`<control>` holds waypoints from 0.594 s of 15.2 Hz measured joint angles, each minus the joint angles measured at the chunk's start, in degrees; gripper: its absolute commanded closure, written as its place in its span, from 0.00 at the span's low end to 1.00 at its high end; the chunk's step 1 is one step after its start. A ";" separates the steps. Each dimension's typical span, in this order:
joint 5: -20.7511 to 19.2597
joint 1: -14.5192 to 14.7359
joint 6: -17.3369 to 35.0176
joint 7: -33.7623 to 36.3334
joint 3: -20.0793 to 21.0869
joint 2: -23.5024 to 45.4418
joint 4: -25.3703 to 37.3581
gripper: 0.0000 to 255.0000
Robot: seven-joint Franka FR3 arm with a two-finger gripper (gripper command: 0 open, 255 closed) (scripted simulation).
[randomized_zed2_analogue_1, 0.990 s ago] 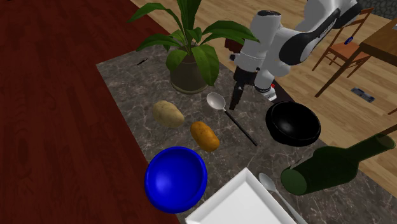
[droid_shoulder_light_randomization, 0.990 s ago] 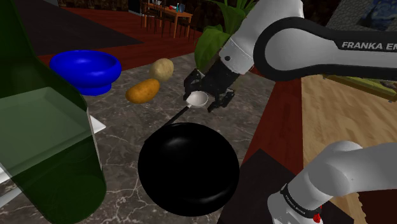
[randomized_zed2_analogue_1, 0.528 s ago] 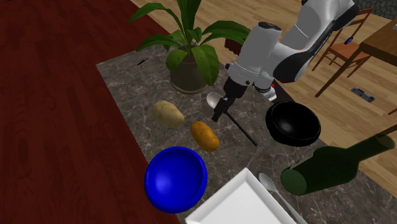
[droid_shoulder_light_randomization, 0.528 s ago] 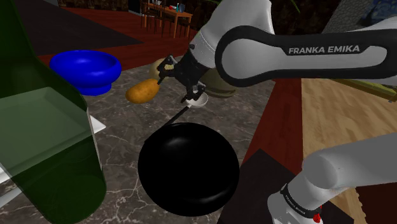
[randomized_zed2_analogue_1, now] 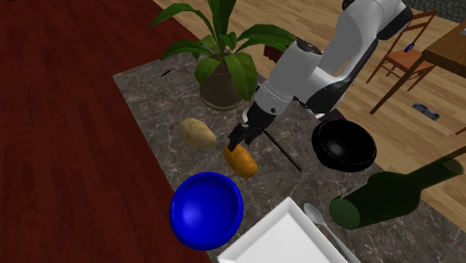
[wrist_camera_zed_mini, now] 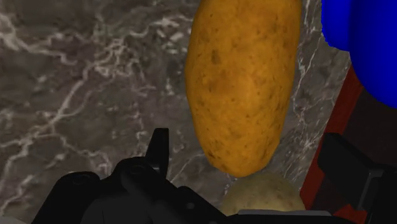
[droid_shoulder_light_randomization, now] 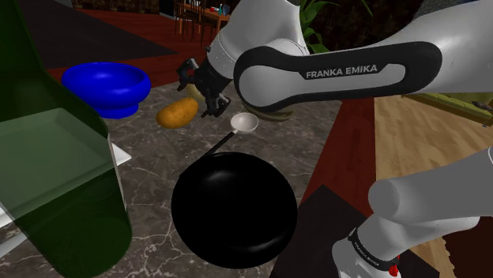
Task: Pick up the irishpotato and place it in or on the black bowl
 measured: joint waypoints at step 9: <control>-4.24 -9.92 3.76 3.13 10.49 3.38 0.28 0.00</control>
